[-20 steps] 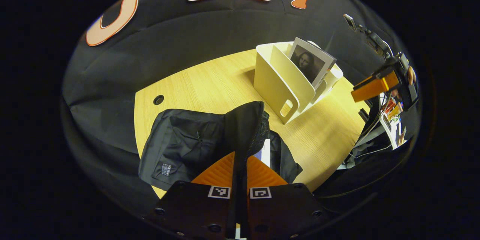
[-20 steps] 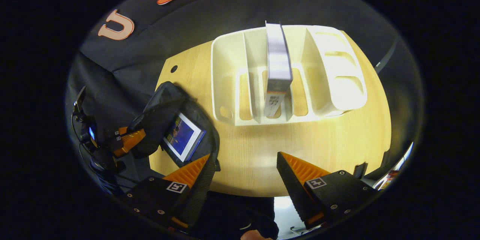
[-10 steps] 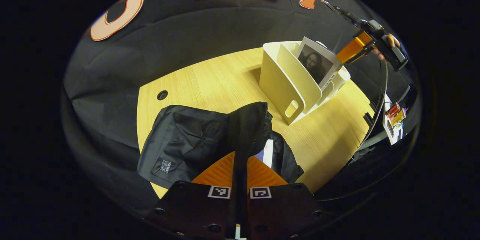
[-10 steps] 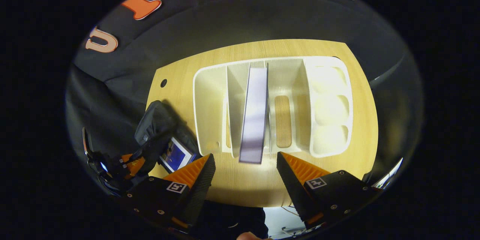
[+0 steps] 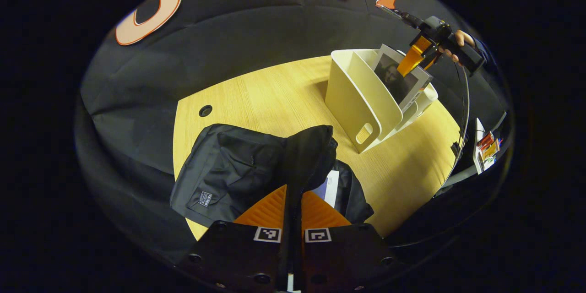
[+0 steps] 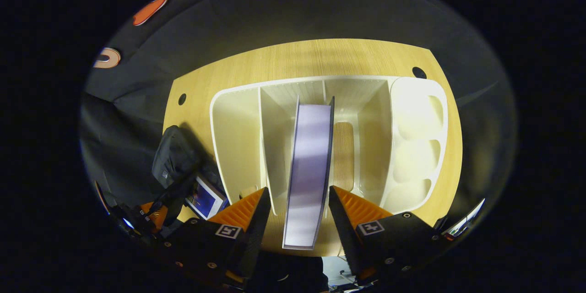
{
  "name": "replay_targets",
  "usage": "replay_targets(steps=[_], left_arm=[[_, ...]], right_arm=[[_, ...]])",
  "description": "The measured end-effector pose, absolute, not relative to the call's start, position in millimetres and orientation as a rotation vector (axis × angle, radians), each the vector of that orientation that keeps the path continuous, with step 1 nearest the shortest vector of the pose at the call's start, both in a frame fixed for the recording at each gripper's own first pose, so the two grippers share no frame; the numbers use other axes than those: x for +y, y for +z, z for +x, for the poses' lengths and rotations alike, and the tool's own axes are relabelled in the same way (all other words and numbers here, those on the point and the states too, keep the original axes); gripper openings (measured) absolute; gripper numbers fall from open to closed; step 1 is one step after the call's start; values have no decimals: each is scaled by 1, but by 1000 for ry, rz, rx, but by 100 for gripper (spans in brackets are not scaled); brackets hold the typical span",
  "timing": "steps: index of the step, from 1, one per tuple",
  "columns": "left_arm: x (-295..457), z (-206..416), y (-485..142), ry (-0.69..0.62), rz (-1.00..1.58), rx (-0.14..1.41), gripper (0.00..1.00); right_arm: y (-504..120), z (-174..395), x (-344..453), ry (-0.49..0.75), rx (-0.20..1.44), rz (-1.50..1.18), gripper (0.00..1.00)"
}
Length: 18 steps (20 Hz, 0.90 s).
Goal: Open the schoolbag, grab two books from the bookshelf and put them into the schoolbag.
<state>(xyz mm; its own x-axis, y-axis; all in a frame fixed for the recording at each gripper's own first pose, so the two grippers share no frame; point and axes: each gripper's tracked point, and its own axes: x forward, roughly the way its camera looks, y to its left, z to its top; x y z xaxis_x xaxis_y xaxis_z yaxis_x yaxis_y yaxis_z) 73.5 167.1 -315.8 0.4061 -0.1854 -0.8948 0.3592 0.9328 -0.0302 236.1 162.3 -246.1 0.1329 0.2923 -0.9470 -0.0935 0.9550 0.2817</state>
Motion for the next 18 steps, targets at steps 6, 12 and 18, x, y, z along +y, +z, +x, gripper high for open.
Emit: replay_targets(steps=[6, 12, 18], left_arm=[[166, 69, -314, -318, 171, 1105, 5], [166, 70, -314, -377, 185, 1099, 5], [171, 72, -312, -525, 238, 1093, 5]], right_arm=[[-255, 231, 162, 236, 1438, 131, 40], [-235, 197, 158, 181, 1404, 152, 36], [-197, 131, 167, 98, 1351, 265, 35]])
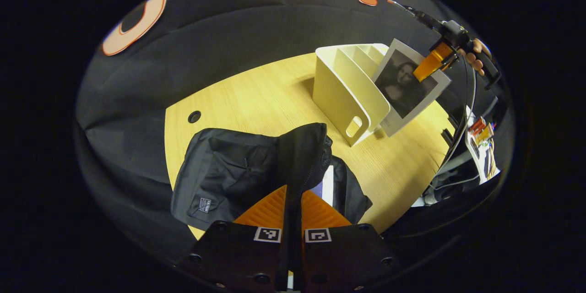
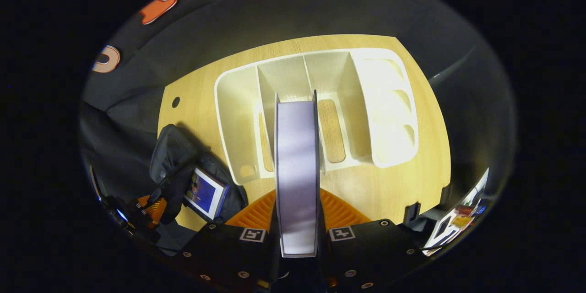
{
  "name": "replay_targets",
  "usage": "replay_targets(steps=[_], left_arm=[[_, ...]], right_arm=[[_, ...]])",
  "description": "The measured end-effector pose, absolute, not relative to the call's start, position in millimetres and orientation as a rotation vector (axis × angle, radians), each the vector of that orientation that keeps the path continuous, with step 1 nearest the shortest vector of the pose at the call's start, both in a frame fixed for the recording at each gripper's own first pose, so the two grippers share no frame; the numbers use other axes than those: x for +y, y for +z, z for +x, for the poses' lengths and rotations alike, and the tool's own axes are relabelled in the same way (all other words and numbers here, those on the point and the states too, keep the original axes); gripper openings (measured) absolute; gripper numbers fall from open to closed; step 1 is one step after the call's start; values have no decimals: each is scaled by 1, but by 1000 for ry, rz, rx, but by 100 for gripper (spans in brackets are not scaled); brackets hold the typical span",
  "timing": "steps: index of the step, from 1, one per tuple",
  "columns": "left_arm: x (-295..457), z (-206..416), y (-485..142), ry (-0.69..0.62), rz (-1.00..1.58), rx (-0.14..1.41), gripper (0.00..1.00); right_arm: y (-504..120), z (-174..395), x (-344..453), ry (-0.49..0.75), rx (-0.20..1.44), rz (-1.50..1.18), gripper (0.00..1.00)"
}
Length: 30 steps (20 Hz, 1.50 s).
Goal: Open the schoolbag, grab two books from the bookshelf and put them into the schoolbag.
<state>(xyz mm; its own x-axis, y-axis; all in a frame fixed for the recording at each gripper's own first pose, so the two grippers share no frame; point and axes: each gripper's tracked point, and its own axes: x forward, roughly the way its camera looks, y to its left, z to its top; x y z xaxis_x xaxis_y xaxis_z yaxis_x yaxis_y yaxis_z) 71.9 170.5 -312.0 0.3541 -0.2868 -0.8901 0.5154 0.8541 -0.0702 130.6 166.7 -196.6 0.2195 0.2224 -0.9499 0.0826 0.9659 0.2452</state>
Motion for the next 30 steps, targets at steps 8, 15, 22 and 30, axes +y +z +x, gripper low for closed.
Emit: replay_targets(steps=[8, 15, 22, 30], left_arm=[[175, 71, -308, -685, 316, 1055, 5], [173, 76, -303, -748, 345, 1031, 5], [177, 84, -291, -757, 320, 1018, 5], [179, 82, -280, -733, 310, 1010, 5]], right_arm=[[-175, 26, 181, 3, 1296, 415, 35], [-159, -28, 214, 15, 1188, 632, 34], [-171, -27, 261, 105, 1081, 901, 33], [-202, -7, 338, 285, 1012, 1036, 33]])
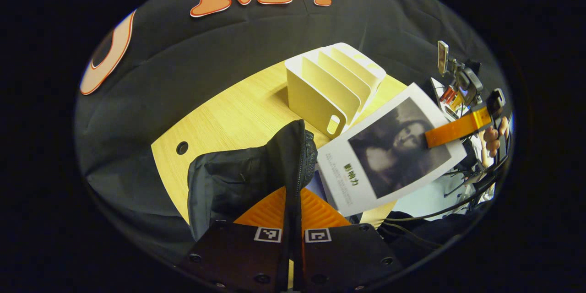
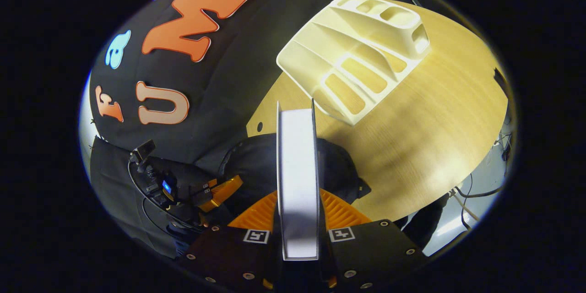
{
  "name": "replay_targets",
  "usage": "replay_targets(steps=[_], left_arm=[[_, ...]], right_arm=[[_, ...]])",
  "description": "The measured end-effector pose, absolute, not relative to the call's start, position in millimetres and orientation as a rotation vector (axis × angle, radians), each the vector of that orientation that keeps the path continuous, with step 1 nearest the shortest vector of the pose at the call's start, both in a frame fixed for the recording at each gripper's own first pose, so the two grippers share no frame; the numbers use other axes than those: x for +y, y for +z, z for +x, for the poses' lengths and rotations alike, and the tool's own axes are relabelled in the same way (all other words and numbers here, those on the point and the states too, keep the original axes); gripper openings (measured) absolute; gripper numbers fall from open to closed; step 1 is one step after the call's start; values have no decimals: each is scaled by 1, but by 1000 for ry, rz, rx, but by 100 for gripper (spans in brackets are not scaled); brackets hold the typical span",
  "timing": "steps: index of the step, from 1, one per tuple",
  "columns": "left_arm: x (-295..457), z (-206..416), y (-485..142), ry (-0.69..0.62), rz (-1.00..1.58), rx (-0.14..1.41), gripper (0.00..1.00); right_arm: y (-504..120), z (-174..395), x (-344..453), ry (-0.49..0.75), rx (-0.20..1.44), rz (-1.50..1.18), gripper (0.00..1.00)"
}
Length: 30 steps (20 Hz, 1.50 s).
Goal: Open the schoolbag, grab two books from the bookshelf and put them into the schoolbag.
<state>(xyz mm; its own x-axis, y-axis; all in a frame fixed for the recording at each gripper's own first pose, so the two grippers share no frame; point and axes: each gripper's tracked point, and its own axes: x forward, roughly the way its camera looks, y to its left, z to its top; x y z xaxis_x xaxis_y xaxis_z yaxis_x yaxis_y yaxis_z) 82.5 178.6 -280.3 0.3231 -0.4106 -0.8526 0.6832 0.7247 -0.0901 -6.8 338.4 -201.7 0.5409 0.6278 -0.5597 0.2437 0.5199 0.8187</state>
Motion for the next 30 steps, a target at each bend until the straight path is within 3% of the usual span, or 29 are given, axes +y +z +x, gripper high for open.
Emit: replay_targets(steps=[17, 26, 28, 30], left_arm=[[149, 73, -266, -737, 243, 968, 5], [137, 69, -267, -736, 250, 956, 5], [141, 70, -270, -716, 258, 953, 5], [146, 70, -275, -694, 267, 946, 5]], right_arm=[[-274, 56, 464, 405, 866, 1315, 31], [-299, 61, 515, 468, 921, 1355, 32], [-318, 54, 517, 418, 1005, 1271, 39], [-333, 50, 514, 382, 1075, 1133, 56]])
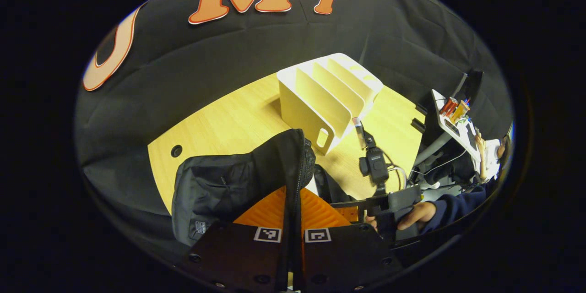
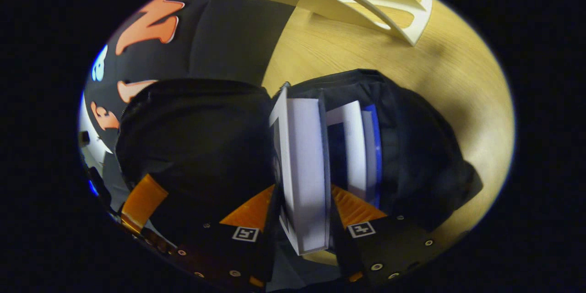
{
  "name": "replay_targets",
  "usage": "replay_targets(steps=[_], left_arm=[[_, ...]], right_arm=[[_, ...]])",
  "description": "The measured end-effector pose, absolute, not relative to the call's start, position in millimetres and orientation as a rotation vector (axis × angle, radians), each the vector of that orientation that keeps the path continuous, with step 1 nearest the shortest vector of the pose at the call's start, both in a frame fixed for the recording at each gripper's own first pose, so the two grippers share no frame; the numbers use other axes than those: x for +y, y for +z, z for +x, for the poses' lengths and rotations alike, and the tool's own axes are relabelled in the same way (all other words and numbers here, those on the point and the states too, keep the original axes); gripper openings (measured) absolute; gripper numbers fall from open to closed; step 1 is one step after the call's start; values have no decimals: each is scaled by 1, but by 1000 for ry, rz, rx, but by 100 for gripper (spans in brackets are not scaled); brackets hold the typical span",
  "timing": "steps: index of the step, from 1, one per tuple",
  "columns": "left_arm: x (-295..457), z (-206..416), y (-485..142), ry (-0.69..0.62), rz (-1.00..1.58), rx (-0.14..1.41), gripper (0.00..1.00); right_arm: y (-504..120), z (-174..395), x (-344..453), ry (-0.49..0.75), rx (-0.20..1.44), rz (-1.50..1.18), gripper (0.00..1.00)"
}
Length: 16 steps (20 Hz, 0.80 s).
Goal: Open the schoolbag, grab two books from the bookshelf and put them into the schoolbag.
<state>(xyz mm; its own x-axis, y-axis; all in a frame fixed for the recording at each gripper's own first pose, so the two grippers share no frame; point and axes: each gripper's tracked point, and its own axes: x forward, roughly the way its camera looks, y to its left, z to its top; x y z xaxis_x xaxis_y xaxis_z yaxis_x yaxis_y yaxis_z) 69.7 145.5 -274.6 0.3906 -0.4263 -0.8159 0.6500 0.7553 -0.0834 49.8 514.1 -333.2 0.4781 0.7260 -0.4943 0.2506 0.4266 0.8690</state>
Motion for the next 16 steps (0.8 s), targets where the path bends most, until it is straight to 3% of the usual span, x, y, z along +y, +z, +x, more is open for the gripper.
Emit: replay_targets(steps=[4, 5, 7, 8, 11, 16], left_arm=[[136, 59, -280, -700, 255, 937, 11], [131, 53, -281, -708, 248, 937, 22], [120, 46, -284, -706, 233, 941, 55], [116, 44, -285, -700, 227, 942, 60], [103, 43, -284, -676, 208, 940, 100], [82, 42, -276, -622, 169, 924, 100]], right_arm=[[-333, 61, 488, 374, 1077, 929, 92], [-332, 70, 479, 369, 1057, 888, 98], [-321, 66, 447, 352, 1041, 836, 98], [-319, 73, 442, 346, 1036, 821, 98], [-316, 73, 412, 333, 1026, 747, 98], [-307, 74, 363, 310, 1011, 686, 98]])
